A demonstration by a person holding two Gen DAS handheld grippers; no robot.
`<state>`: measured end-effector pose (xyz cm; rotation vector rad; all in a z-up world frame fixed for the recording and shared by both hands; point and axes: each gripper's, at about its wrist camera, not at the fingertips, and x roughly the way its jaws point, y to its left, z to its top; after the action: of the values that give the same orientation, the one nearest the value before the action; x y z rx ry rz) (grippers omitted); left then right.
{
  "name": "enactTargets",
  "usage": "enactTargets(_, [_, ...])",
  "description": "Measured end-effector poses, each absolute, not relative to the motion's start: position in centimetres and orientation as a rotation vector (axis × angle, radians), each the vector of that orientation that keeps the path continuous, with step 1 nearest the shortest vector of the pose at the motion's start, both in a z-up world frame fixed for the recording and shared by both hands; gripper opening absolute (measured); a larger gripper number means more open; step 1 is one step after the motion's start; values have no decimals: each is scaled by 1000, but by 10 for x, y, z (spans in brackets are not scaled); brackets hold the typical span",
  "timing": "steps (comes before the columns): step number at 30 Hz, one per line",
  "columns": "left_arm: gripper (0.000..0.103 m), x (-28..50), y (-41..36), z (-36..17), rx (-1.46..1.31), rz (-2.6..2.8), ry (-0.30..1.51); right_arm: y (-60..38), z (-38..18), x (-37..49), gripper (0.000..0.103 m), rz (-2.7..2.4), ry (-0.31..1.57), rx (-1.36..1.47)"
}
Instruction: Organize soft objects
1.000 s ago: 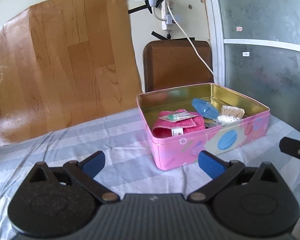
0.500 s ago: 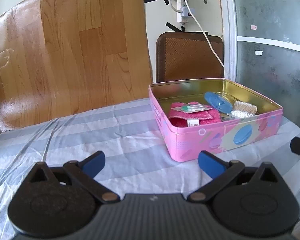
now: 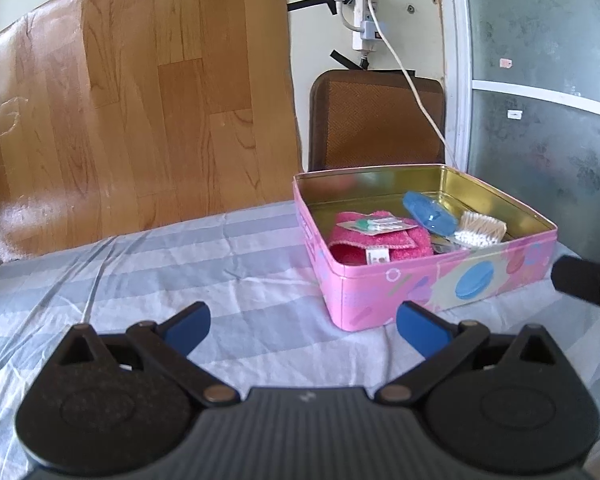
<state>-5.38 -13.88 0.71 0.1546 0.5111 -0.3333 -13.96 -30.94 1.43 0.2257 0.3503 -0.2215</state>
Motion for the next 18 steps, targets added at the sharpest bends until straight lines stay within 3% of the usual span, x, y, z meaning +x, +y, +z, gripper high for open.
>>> enactTargets(18, [103, -28, -146, -6, 160, -300, 600, -316, 17, -100, 103, -189, 376, 284])
